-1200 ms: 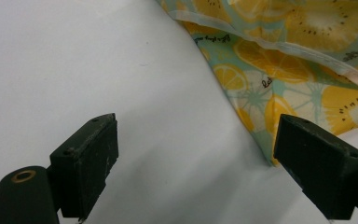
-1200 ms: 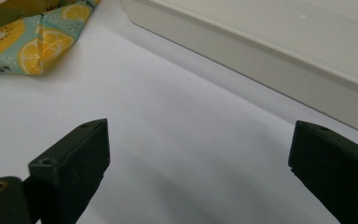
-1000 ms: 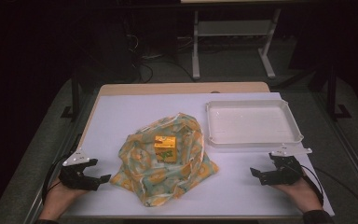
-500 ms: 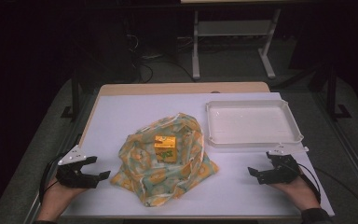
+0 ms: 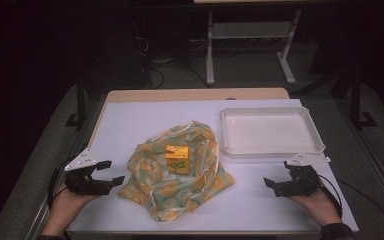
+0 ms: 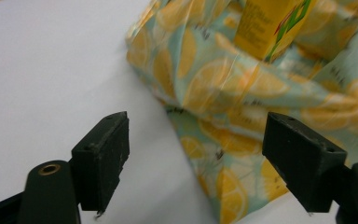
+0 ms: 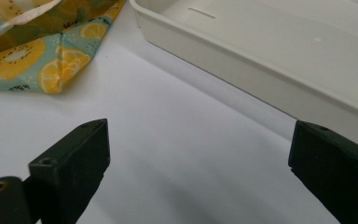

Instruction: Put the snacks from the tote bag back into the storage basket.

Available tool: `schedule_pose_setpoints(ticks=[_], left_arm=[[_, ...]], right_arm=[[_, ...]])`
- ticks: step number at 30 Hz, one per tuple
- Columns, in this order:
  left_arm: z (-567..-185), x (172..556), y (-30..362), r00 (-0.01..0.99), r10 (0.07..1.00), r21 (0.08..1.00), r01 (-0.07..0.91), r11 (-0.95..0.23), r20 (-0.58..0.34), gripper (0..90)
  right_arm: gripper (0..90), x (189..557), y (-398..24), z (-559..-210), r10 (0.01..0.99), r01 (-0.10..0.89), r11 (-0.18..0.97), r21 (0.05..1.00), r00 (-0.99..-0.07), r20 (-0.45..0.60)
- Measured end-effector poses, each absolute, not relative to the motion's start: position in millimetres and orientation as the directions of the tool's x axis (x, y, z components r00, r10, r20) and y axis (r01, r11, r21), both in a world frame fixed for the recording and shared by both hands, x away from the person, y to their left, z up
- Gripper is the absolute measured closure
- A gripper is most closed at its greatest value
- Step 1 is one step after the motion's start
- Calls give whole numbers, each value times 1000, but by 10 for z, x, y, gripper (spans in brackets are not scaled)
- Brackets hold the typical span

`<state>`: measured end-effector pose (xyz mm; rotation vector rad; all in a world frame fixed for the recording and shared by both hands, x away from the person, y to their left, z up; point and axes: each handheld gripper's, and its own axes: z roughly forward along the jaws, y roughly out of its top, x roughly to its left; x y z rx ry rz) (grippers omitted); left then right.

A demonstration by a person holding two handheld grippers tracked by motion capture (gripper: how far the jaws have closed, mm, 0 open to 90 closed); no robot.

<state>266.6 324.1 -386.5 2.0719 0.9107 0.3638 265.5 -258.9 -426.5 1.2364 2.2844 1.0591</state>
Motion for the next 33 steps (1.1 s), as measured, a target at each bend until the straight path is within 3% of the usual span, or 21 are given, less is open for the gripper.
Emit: schedule_pose_setpoints(ticks=[13, 30, 33], left_arm=[[-3691, 2809, 2919, 708, 704, 794, 455, -402, -50, 459], [-3705, 3060, 2479, 782, 621, 783, 414, -465, -45, 881], [-3720, 3113, 2387, 792, 609, 775, 412, -479, -45, 896]], right_arm=[[59, 2685, -2584, -4297, 822, 578, 350, 737, -567, 54], [63, 2694, -2574, -4316, 813, 578, 361, 732, -580, 57], [63, 2688, -2582, -4308, 813, 572, 364, 735, -581, 49]])
